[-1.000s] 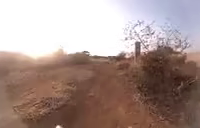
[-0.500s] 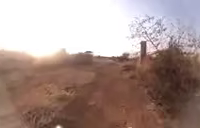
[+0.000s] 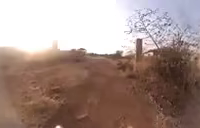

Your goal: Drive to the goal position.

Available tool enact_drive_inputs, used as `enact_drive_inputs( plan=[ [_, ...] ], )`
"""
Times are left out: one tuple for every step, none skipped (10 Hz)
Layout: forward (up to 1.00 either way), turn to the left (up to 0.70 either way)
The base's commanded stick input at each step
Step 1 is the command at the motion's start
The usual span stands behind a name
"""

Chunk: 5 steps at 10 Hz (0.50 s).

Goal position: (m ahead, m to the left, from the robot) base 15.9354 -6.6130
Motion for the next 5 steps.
enact_drive_inputs(
  plan=[
    [0.69,0.0],
    [0.69,0.0],
    [0.69,0.0],
    [0.69,0.0],
    [0.69,0.0]
  ],
)
